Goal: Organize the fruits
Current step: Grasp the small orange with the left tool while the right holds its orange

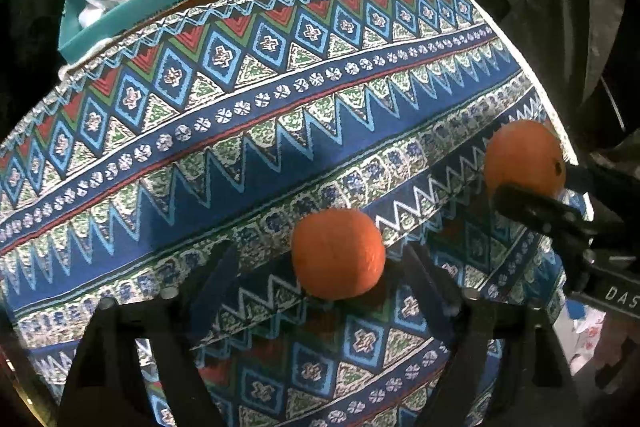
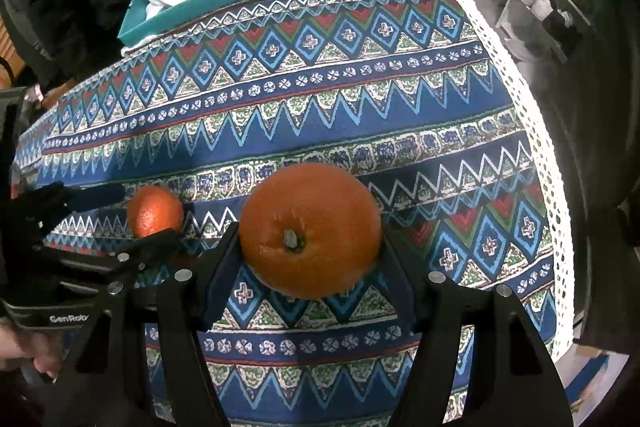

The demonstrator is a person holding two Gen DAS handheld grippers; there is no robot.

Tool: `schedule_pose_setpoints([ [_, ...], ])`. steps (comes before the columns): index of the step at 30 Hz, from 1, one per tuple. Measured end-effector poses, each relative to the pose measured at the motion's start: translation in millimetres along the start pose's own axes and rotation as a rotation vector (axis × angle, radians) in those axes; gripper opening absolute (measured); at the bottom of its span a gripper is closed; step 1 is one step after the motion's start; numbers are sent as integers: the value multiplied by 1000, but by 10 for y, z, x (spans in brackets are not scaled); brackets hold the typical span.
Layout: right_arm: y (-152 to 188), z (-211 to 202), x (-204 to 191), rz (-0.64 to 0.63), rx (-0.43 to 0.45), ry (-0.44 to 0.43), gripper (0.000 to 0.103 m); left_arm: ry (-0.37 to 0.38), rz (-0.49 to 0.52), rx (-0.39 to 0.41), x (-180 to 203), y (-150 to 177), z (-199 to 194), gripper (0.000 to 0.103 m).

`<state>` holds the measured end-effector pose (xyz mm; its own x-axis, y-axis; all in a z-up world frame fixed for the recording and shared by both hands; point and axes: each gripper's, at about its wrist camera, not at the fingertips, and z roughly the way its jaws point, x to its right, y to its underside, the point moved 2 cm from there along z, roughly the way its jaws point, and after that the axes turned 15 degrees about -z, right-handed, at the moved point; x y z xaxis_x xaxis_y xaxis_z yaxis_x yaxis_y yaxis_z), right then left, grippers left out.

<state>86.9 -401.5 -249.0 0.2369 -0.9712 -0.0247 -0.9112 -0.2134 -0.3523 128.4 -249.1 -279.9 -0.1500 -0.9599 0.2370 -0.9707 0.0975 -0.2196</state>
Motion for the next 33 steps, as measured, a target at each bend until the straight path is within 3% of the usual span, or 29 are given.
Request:
schedule_pose_setpoints([
  [1, -7, 1, -3, -1, 1, -1, 66, 1, 4, -6, 6, -5, 20, 65],
  [4, -26, 10, -15, -3, 3, -6, 66, 20, 20, -31, 38, -1, 66, 48],
  [16, -128, -208, -140, -52, 61, 16, 66, -21, 95, 62, 73, 128, -161, 46],
  [33, -393, -731, -577, -158, 195, 3, 66, -5, 39, 172, -170, 164, -922, 46],
])
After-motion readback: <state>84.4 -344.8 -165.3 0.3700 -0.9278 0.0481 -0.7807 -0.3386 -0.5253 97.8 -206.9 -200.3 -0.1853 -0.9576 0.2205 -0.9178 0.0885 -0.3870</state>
